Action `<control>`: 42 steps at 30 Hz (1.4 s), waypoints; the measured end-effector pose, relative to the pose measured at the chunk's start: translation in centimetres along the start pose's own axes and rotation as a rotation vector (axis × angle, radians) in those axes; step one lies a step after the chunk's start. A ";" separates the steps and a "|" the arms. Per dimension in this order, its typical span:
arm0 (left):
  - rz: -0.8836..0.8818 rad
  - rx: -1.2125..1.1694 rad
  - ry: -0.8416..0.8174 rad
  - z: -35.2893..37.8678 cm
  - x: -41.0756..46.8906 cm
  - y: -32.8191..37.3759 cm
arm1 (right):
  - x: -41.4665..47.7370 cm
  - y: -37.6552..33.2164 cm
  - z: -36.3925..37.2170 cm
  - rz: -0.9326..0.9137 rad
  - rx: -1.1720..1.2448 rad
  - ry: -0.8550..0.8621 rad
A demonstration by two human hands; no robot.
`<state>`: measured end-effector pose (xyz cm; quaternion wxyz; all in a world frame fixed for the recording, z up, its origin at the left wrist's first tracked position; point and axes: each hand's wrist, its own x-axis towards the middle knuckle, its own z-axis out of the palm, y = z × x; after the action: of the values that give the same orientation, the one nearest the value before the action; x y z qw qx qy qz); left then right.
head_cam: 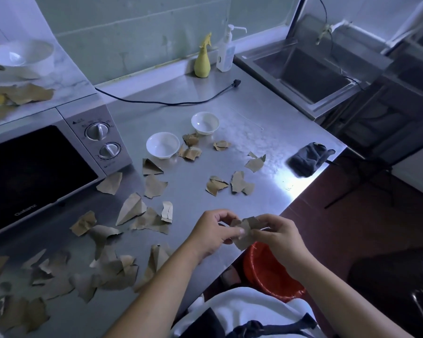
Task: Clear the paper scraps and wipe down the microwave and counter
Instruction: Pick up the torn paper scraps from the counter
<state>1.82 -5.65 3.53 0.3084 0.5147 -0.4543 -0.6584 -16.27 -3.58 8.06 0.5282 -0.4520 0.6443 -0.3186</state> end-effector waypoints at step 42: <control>-0.240 0.097 0.689 0.0 12.4 1.6 | 15.3 2.8 -9.5 0.219 0.341 0.031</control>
<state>-1.74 -17.08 0.06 0.3391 0.7698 -0.2908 -0.4559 -26.67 -17.19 1.88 0.6188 -0.2780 0.6344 -0.3707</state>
